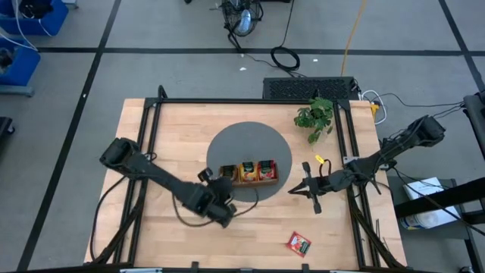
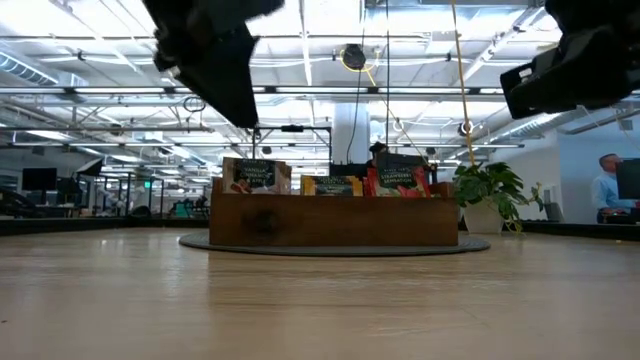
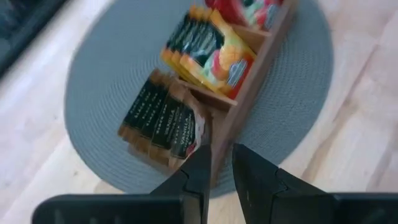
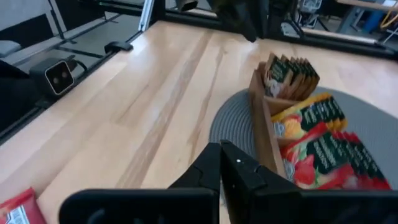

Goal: Pick & Place Tea
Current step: Put the brown tea bag into the left section of the wooden organizer

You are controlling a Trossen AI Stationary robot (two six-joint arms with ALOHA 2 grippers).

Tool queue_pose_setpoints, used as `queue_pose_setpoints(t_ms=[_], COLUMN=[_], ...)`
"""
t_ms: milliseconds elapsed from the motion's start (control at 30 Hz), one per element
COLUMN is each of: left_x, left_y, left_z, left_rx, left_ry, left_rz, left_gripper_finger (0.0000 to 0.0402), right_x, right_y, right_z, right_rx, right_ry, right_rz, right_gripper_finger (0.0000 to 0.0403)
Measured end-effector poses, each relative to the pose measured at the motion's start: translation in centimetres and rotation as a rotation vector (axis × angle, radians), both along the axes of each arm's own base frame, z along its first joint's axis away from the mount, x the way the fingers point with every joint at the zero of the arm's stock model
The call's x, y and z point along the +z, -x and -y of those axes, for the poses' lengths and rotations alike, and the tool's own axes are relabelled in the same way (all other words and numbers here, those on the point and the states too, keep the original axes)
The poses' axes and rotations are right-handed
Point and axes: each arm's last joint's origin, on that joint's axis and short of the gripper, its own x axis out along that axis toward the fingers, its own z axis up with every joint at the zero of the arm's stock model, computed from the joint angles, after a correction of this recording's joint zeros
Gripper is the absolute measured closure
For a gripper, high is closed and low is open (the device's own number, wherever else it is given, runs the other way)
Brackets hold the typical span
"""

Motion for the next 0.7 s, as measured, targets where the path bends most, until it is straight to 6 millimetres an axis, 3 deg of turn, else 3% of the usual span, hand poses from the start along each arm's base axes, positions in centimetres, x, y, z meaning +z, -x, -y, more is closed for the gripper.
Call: queue_pose_setpoints(t_ms=[100,233,433,700], left_x=[-0.4,-0.3,-0.8,-3.4], left_y=[-0.6,-1.0,-0.3,0.3], left_z=[-0.8,-0.3,0.0,-2.7], left_rx=[-0.020,-0.104,-0.107,-0.012], left_ry=[0.044,0.048,0.084,0.032], left_rz=[-0.019,-0.008,-0.066,-0.134], left_gripper_finger=[0.0330,0.0330,0.0330,0.0330], right_x=[-0.3,-0.3,0.5,0.8], right_y=[0.4,0.6,0.4,0.4], right_z=[0.2,0.3,0.2,0.2], right_rx=[-0.010,-0.021,-0.006,-0.001], right_ry=[-0.033,-0.072,-0.063,-0.057], right_rz=[0.000,0.008,0.089,0.118], right_gripper_finger=[0.0402,0.0402,0.0402,0.0402])
